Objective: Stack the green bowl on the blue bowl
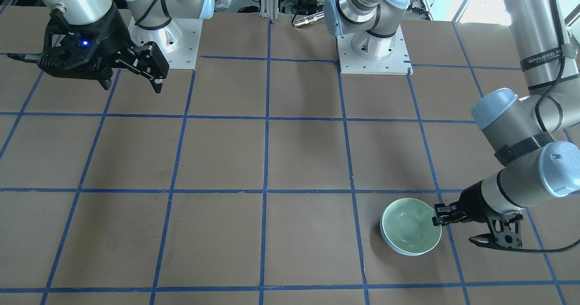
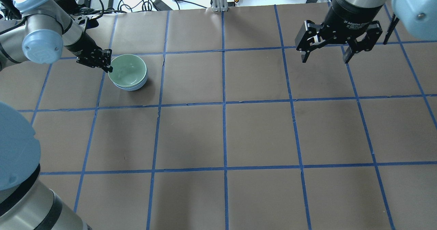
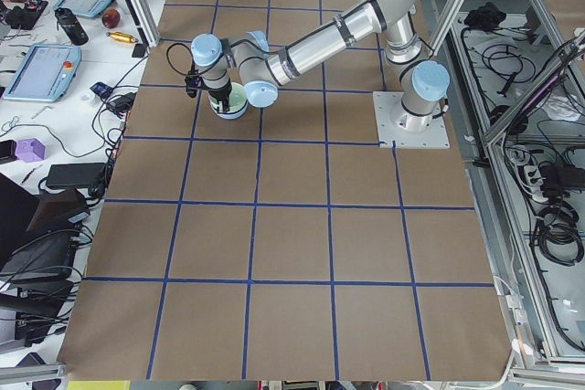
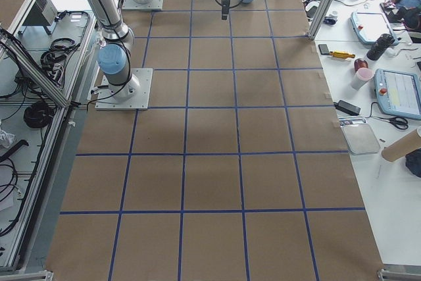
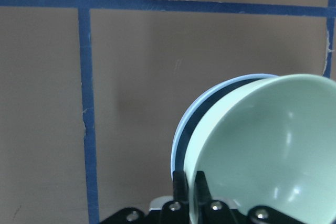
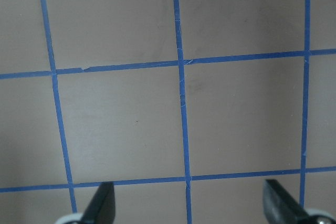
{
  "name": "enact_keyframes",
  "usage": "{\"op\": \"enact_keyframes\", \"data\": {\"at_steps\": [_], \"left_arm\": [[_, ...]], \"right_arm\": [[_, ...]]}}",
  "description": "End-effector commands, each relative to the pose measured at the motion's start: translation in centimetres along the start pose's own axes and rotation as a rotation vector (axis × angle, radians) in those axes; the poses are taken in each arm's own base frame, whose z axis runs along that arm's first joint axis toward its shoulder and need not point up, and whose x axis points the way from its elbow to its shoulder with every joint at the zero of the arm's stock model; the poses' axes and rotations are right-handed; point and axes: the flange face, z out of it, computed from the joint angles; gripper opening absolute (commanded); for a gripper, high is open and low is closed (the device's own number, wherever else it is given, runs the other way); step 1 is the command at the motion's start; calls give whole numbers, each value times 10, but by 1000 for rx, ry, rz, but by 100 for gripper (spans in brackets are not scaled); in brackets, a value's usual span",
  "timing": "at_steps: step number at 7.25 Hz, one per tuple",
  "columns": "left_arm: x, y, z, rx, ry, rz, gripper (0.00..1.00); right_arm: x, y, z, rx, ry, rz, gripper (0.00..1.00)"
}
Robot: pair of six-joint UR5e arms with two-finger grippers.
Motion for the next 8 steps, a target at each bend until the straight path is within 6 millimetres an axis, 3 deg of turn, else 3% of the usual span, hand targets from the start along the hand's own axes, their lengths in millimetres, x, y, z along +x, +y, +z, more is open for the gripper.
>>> {"op": "enact_keyframes", "data": {"at_steps": [1, 3, 4, 6, 7, 8], "left_arm": [[1, 0, -7, 10, -6, 0, 100], [18, 10, -47, 31, -45, 15, 100], [38, 22, -79, 24, -103, 42, 100], [134, 64, -157, -19, -176, 101, 100], [164, 88, -192, -4, -171, 87, 100], [188, 111, -213, 30, -172, 117, 100]], "right_arm": [[0, 0, 0, 0, 0, 0, 100], [0, 0, 0, 0, 0, 0, 100], [0, 0, 0, 0, 0, 0, 100], [0, 0, 0, 0, 0, 0, 100], [0, 0, 0, 0, 0, 0, 100], [0, 0, 0, 0, 0, 0, 100]]}}
